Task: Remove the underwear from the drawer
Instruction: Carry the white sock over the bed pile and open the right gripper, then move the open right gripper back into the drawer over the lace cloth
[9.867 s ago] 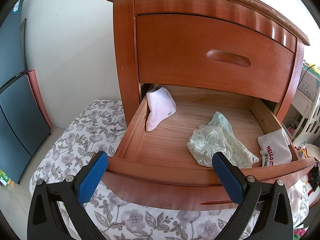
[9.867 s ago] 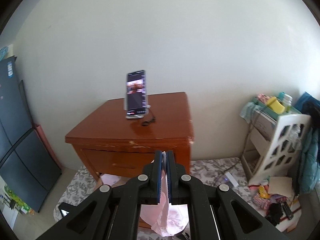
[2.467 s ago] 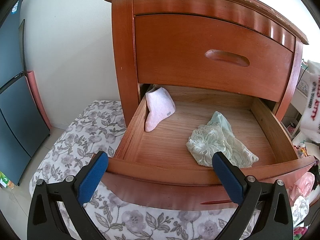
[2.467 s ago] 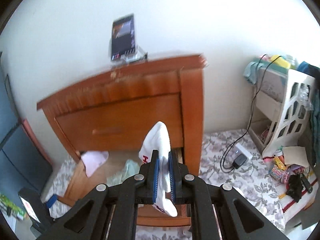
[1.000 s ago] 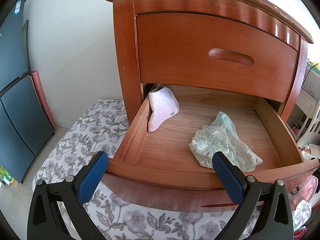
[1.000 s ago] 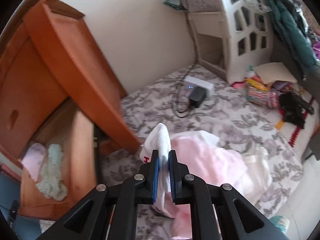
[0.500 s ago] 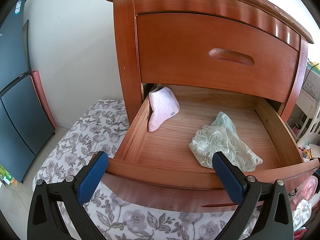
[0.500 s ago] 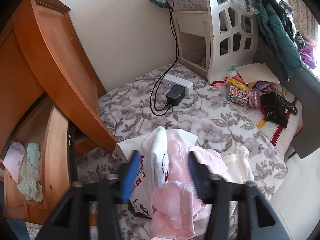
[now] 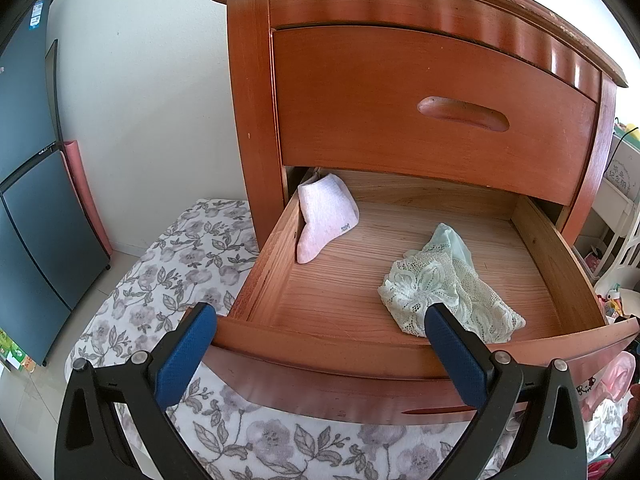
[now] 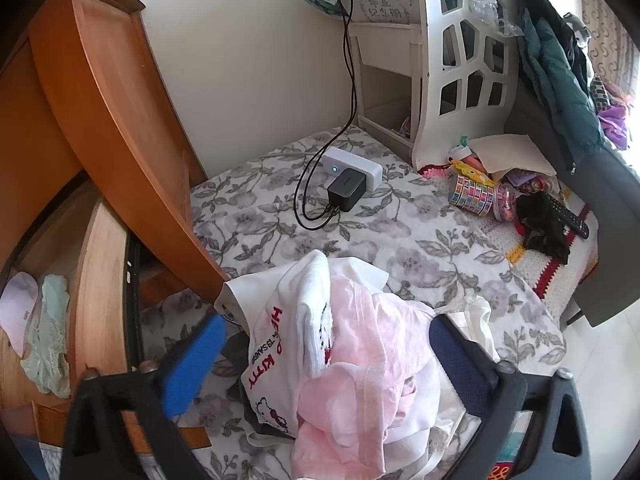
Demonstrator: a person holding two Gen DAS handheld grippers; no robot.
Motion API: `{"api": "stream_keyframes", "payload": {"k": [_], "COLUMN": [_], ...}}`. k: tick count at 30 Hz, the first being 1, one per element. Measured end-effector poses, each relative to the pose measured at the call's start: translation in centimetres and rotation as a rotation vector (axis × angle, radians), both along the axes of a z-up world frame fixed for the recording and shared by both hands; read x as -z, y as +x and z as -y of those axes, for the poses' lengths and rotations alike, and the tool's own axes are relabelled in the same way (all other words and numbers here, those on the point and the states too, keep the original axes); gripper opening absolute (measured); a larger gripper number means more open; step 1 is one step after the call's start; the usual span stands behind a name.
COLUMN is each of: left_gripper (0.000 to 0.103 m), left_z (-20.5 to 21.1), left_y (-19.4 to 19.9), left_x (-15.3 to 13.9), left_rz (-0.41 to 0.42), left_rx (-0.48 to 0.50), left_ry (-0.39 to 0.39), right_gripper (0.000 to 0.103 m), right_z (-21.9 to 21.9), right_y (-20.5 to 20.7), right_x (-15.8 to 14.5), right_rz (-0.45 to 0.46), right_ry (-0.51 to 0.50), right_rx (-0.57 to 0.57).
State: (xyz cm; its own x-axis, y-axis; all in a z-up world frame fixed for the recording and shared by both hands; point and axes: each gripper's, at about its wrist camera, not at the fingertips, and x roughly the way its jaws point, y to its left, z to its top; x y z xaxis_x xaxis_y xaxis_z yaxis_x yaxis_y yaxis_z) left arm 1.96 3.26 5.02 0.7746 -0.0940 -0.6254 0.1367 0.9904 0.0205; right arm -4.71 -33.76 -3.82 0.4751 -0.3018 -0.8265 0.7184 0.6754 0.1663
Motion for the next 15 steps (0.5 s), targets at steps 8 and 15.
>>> {"api": "stream_keyframes", "payload": {"k": [8, 15], "left_gripper": [0.103, 0.103], "left_z": [0.00, 0.01], "left_y": [-0.01, -0.02], "left_x": [0.03, 0.07], "left_rz": [0.000, 0.000], "left_rx": [0.000, 0.000], "left_ry": [0.000, 0.002], "right_gripper": [0.103, 0.103], "right_z": [-0.22, -0.04], "right_y": [0.07, -0.48], "right_x": [-0.20, -0.84], "right_rz": [0.012, 0.035], "right_ry": [-0.031, -0.081], "right_rx": [-0.008, 0.035]}}
